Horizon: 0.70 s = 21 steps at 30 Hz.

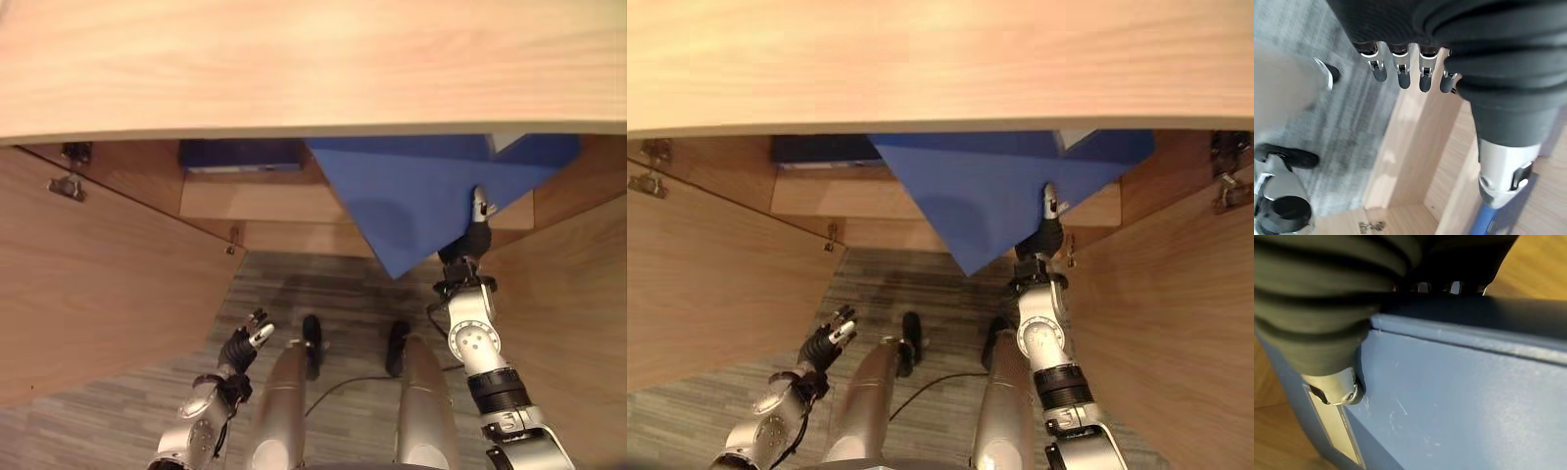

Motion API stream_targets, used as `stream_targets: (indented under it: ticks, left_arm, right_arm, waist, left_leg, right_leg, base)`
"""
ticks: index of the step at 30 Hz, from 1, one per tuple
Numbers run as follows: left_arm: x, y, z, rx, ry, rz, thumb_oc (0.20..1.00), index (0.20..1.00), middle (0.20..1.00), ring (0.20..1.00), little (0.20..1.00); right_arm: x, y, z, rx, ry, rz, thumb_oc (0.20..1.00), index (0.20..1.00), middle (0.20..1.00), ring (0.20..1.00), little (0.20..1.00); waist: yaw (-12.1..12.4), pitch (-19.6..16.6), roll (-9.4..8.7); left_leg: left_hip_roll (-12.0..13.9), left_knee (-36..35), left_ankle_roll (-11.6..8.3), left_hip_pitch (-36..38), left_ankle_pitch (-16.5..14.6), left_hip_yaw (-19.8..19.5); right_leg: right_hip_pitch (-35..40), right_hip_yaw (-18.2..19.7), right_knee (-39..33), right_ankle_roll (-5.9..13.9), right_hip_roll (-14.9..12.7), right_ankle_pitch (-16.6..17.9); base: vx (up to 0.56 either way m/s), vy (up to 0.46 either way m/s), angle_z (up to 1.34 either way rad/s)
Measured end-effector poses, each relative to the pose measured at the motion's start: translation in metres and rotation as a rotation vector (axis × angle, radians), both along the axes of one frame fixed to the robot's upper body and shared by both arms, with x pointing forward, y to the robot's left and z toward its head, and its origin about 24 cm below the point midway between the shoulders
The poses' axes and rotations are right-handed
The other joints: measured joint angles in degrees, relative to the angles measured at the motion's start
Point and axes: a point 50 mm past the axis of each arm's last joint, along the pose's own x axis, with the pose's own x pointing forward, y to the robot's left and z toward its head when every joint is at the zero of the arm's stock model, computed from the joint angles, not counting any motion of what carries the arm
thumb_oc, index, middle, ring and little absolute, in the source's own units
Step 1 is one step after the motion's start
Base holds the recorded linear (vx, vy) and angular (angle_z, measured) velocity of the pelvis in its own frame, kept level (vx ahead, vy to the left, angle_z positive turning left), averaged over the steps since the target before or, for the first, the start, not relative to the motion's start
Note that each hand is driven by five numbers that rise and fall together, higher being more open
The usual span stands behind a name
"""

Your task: Put the empty folder in the office cabinet

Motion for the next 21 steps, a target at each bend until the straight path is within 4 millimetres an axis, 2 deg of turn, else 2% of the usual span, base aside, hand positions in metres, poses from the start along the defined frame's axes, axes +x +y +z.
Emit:
stream_targets:
  ticks: [5, 7, 9, 15, 18, 21]
  left_arm:
    - [0.008, -0.002, 0.022, -0.001, -0.108, -0.02, 1.0, 1.0, 1.0, 1.0, 1.0]
    - [0.008, -0.002, 0.022, -0.001, -0.109, -0.021, 1.0, 1.0, 1.0, 1.0, 1.0]
    - [0.004, 0.001, 0.027, 0.011, -0.128, -0.028, 1.0, 1.0, 1.0, 1.0, 1.0]
    - [0.004, 0.0, 0.035, 0.012, -0.158, -0.034, 1.0, 1.0, 1.0, 1.0, 1.0]
    - [0.004, 0.001, 0.052, 0.03, -0.221, -0.052, 1.0, 1.0, 1.0, 1.0, 1.0]
    - [0.003, 0.002, 0.056, 0.049, -0.23, -0.054, 1.0, 1.0, 1.0, 1.0, 1.0]
  right_arm:
    - [-0.003, -0.002, 0.009, 0.013, -0.035, -0.025, 0.2, 0.2, 0.2, 0.2, 0.2]
    - [-0.003, -0.002, 0.007, 0.018, -0.021, -0.031, 0.2, 0.2, 0.2, 0.2, 0.2]
    - [-0.009, -0.002, 0.011, 0.015, -0.042, -0.031, 0.2, 0.2, 0.2, 0.2, 0.2]
    - [-0.013, -0.005, 0.012, -0.041, -0.026, -0.067, 0.2, 0.2, 0.2, 0.2, 0.2]
    - [-0.004, -0.004, 0.033, -0.06, -0.071, -0.079, 0.2, 0.2, 0.2, 0.2, 0.2]
    - [0.021, 0.0, 0.06, -0.067, -0.063, -0.107, 0.2, 0.2, 0.2, 0.2, 0.2]
  waist:
    - [-0.15, 0.26, -0.33]
    - [-0.25, 0.47, -0.58]
    - [-0.38, 0.82, -1.39]
    - [-1.16, 1.61, -2.5]
    - [-0.52, 1.65, -2.79]
    - [-0.26, 1.66, -2.75]
  left_leg:
    - [0.29, 7.91, 0.41, -7.27, -2.8, -0.09]
    - [0.46, 9.87, 0.27, -8.44, -3.48, -0.2]
    - [0.83, 15.05, 0.33, -11.47, -5.85, -0.41]
    - [1.19, 21.02, 0.62, -16.86, -7.64, -1.14]
    - [1.28, 23.39, 0.38, -21.59, -7.83, -1.56]
    - [1.31, 25.41, 0.76, -23.72, -7.8, -1.75]
  right_leg:
    - [-6.46, 1.2, 5.8, 0.16, -0.38, -1.52]
    - [-7.34, 1.36, 7.14, -0.02, -0.34, -2.15]
    - [-10.14, 2.1, 11.36, -0.32, -0.41, -4.04]
    - [-14.86, 2.8, 16.31, -0.2, -0.68, -5.3]
    - [-19.16, 2.73, 18.56, -0.3, -0.87, -5.37]
    - [-21.3, 2.82, 20.49, -0.85, -1.18, -5.72]
  base:
    - [-0.02, 0.013, -0.02]
    - [0.01, 0.004, -0.02]
    - [0.01, 0.014, -0.06]
    - [0.0, 0.0, 0.0]
    - [-0.01, 0.006, 0.03]
    - [-0.01, 0.004, 0.03]
